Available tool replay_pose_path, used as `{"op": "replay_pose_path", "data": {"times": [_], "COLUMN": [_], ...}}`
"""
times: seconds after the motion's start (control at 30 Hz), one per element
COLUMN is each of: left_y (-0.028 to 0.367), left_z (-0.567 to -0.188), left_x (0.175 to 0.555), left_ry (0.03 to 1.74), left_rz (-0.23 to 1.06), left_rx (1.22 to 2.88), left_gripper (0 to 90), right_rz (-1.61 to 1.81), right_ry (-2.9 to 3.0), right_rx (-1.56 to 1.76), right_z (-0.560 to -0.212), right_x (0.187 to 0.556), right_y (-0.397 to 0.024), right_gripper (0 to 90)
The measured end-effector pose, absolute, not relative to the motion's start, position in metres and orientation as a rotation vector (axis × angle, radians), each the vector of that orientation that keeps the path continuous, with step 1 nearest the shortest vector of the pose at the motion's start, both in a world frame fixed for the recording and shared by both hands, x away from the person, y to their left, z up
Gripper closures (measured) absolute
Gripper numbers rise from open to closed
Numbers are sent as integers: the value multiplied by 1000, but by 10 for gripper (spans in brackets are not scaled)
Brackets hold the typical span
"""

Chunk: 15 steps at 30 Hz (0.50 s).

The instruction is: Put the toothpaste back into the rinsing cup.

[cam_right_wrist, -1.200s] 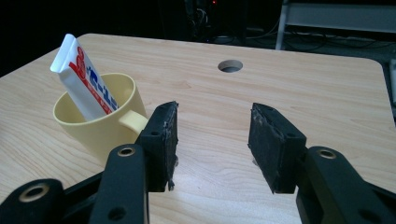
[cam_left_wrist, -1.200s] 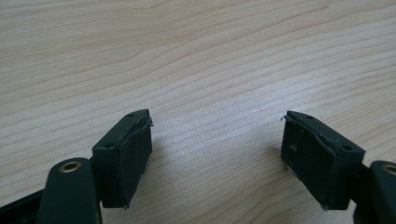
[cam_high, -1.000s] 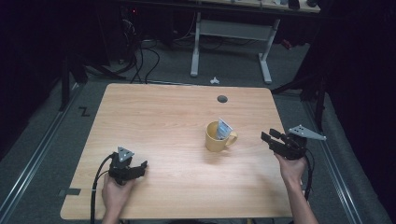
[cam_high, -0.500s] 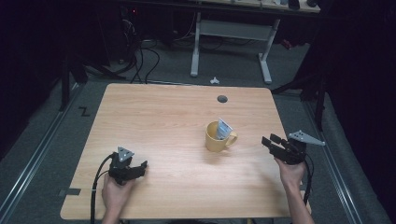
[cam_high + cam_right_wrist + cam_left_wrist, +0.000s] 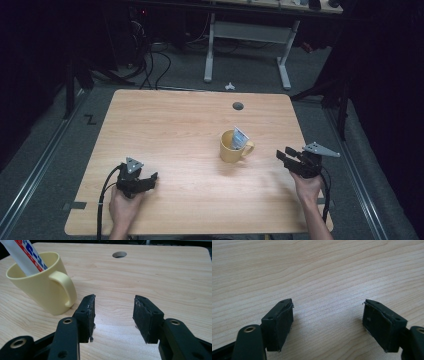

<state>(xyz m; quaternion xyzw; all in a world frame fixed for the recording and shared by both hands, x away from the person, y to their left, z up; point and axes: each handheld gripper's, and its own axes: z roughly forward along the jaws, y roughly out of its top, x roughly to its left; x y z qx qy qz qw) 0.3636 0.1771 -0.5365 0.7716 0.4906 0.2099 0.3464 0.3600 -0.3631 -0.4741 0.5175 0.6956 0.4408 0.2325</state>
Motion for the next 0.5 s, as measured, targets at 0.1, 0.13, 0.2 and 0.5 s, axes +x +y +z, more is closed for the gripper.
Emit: {"op": "replay_pose_path", "data": {"times": [0.1, 0.13, 0.2, 0.5], "left_y": [177, 177, 177, 177], "left_z": [-536, -536, -536, -536], "left_x": [364, 364, 364, 364], "left_ry": [1273, 1273, 1273, 1273], "left_rz": [545, 545, 545, 545], "left_rx": [2002, 2002, 2002, 2002], "left_gripper": [247, 247, 247, 247], "right_rz": [1206, 1203, 1197, 1152], "right_ry": [1922, 1925, 1934, 1973], "right_rx": [1429, 1428, 1426, 1434], "right_z": [-478, -479, -482, -493], "right_x": [361, 361, 362, 368], "right_y": [-361, -360, -359, -348], "right_gripper": [523, 523, 523, 523]}}
